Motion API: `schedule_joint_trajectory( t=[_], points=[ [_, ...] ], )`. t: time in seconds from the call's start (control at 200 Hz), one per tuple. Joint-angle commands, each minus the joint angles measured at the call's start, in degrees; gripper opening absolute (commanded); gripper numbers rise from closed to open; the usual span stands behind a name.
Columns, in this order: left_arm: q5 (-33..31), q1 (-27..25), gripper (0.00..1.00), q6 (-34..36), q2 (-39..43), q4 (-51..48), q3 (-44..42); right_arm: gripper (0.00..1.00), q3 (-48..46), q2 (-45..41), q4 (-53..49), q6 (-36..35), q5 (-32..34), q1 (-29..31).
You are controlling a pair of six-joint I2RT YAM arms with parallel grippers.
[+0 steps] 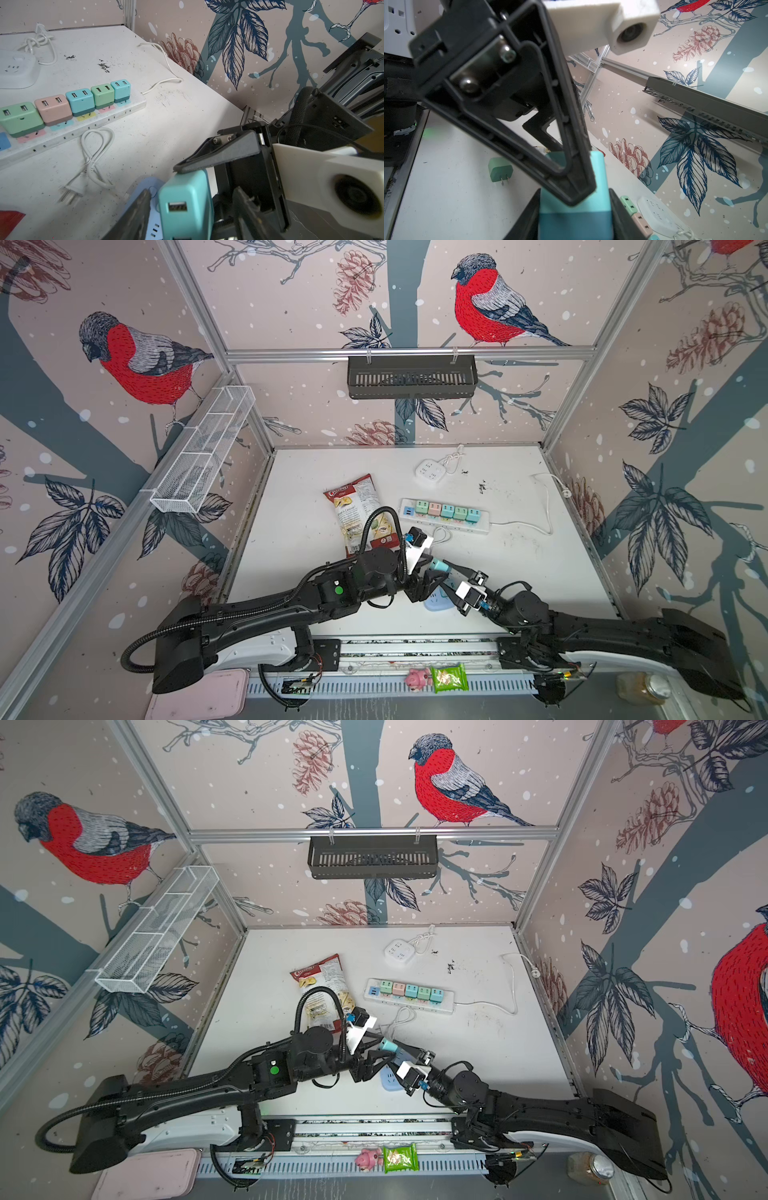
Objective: Insert the plug
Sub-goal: 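Close the left gripper on the teal charger held by the right gripper, then open and withdraw the right gripper while the left gripper holds the charger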
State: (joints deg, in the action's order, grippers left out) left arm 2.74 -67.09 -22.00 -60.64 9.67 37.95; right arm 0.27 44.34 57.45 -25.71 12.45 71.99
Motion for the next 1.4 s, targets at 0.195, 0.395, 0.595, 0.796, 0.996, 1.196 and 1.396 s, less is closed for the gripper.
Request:
schedule_joint_trajectory(
  t=[0.195,0.395,0.595,0.796,0.996,1.196,1.396],
  points=[
    [1.29,-0.06,0.47,1.15,-1.76,0.26,1.29,0.10,-1.68,1.20,3.71,-1.00,0.56,0.57],
    [2.44,-0.06,0.42,0.91,-2.22,-0.13,1.37,0.10,-1.59,2.40,5.08,-1.26,1.91,0.55],
    [2.43,-0.06,0.46,1.07,-2.58,-0.62,1.44,0.10,-1.46,2.61,5.38,-1.41,2.23,0.53],
    [4.24,-0.06,0.38,1.70,-4.04,-0.62,1.94,0.12,-1.63,2.79,6.09,-1.51,3.22,0.46],
    [3.81,-0.06,0.07,2.75,-4.30,-1.94,2.99,0.33,-1.51,3.02,5.93,-0.88,4.01,0.38],
    [0.06,1.68,0.00,5.05,-1.65,-3.05,1.70,0.57,-1.42,2.12,3.89,-0.35,5.98,-1.59],
    [-2.64,7.40,0.00,7.66,3.45,-2.51,-2.60,0.67,-3.38,-1.60,3.37,3.58,4.48,-7.73]
  ],
)
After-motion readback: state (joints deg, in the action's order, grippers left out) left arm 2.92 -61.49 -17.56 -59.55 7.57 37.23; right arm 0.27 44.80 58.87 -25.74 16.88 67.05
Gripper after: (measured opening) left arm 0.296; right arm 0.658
